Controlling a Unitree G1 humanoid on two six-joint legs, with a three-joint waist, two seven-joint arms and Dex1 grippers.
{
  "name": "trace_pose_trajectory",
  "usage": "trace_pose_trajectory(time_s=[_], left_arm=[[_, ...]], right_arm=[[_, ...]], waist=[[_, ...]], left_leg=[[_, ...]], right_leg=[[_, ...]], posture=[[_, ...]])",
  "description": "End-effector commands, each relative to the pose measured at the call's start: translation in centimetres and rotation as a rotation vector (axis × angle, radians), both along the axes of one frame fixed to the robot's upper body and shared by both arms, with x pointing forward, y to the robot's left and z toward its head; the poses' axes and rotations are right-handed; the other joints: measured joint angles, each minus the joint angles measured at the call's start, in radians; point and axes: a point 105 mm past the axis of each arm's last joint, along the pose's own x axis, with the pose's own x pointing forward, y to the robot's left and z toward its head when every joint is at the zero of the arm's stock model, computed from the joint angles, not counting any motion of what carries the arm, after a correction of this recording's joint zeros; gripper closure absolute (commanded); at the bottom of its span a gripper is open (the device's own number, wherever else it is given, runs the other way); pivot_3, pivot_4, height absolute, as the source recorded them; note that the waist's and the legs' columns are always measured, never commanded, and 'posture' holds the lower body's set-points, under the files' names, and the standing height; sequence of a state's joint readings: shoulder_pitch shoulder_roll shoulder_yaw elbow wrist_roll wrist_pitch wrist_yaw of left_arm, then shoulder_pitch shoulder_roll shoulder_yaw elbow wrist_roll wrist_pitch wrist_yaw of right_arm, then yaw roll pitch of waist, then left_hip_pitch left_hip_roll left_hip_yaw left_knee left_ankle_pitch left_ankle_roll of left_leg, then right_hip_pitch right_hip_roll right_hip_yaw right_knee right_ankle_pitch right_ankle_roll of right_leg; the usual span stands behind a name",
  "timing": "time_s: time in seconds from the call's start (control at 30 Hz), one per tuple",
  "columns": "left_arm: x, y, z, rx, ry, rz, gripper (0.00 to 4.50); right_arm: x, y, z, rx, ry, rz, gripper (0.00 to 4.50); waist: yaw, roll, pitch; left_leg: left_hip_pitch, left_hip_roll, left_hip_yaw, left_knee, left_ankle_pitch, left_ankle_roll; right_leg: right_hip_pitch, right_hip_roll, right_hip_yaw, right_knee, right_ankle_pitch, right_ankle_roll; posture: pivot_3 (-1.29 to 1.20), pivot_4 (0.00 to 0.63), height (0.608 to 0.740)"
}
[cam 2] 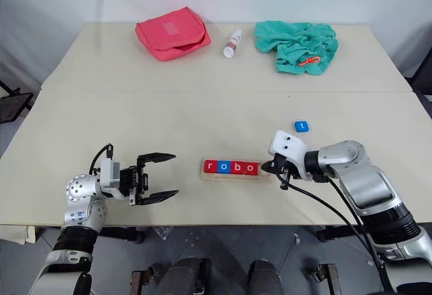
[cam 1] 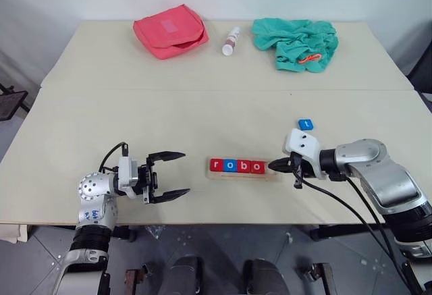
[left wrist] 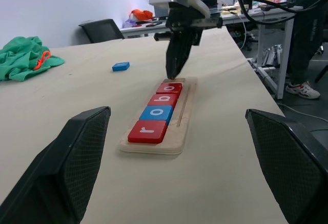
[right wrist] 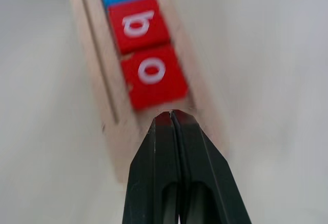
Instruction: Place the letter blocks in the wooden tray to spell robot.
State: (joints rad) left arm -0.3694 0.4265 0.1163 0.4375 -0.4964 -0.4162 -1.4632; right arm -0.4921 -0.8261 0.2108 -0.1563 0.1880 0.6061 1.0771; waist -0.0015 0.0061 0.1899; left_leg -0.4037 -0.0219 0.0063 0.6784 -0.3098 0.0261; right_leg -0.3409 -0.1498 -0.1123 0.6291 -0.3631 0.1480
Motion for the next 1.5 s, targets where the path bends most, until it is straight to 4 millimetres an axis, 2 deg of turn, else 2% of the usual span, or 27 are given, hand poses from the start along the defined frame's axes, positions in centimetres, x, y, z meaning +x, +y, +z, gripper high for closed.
trace_pose_trajectory(time_s=[0.03,0.3,0.47,0.7,0.83,0.93,1.03,1.2,1.33,1.5], left_arm=[[-0.1,-0.1,0.5,-0.006,-0.027,-0.009,0.0],[-0.1,0.1,0.7,0.0,-0.03,-0.006,0.0],[0.0,0.2,0.7,0.003,-0.029,-0.004,0.0],[0.1,0.3,0.7,0.004,-0.024,-0.009,0.0],[0.2,0.6,0.6,0.007,-0.016,-0.012,0.0],[0.4,1.0,0.5,0.012,-0.009,-0.012,0.0],[0.6,1.3,0.4,0.023,0.002,-0.012,0.0],[1.1,1.2,0.5,0.026,0.003,-0.02,0.0],[1.2,1.0,0.6,0.026,-0.002,-0.032,0.0],[1.1,1.1,0.6,0.032,0.0,-0.037,0.0]], right_arm=[[0.0,0.2,0.5,0.012,-0.038,0.005,4.46],[0.2,1.5,-0.2,0.052,-0.029,0.01,4.46],[0.4,1.4,-0.3,0.054,-0.035,-0.006,4.46],[0.2,-0.7,2.2,0.108,-0.11,-0.09,4.46],[0.3,-3.4,3.8,0.211,-0.186,-0.247,3.6],[0.0,-6.3,4.1,0.261,-0.267,-0.374,2.6],[-0.4,-8.4,4.1,0.318,-0.305,-0.479,1.68],[-0.3,-10.3,3.6,0.37,-0.312,-0.606,0.02],[0.3,-10.5,3.3,0.406,-0.311,-0.656,0.02],[2.8,-10.1,3.0,0.457,-0.281,-0.729,0.02]], waist=[[0.0,0.0,0.0],[0.002,0.0,0.0],[0.001,0.0,0.0],[0.004,0.0,0.0],[0.006,0.0,0.0],[0.008,0.0,0.0],[0.013,0.0,0.0],[0.013,0.0,0.0],[0.012,0.0,0.0],[0.003,0.0,0.0]], left_leg=[[0.0,0.0,0.0,0.0,0.0,0.0],[0.0,0.0,0.0,0.0,0.0,0.0],[0.0,0.0,0.0,0.0,0.0,0.0],[0.0,-0.001,-0.001,0.0,0.0,0.0],[0.0,0.0,0.0,0.0,0.0,0.0],[0.0,-0.001,0.0,0.0,0.0,0.0],[0.0,-0.001,0.001,0.0,0.0,0.0],[0.001,0.0,0.002,0.0,0.0,0.0],[0.001,0.0,0.002,0.0,0.0,0.0],[0.001,0.0,0.002,0.0,0.0,0.0]], right_leg=[[0.0,0.0,0.0,0.0,0.0,0.0],[0.0,0.0,0.0,0.0,0.0,0.0],[0.0,0.0,0.0,0.0,0.0,0.0],[0.0,0.0,0.0,0.0,0.0,0.0],[0.0,0.0,0.0,0.0,0.0,0.0],[0.001,0.0,0.0,0.0,0.0,0.0],[0.001,0.0,0.0,0.0,0.0,0.0],[0.0,0.0,0.001,0.0,0.0,0.0],[0.0,0.0,0.001,0.0,0.0,0.0],[0.0,0.0,0.001,0.0,0.0,0.0]], posture=[[0.0,0.15,0.74],[0.0,0.15,0.74],[0.0,0.15,0.74],[0.0,0.15,0.74],[0.0,0.15,0.74],[0.0,0.15,0.74],[0.0,0.15,0.74],[0.0,0.15,0.74],[0.0,0.15,0.74],[0.0,0.15,0.74]])
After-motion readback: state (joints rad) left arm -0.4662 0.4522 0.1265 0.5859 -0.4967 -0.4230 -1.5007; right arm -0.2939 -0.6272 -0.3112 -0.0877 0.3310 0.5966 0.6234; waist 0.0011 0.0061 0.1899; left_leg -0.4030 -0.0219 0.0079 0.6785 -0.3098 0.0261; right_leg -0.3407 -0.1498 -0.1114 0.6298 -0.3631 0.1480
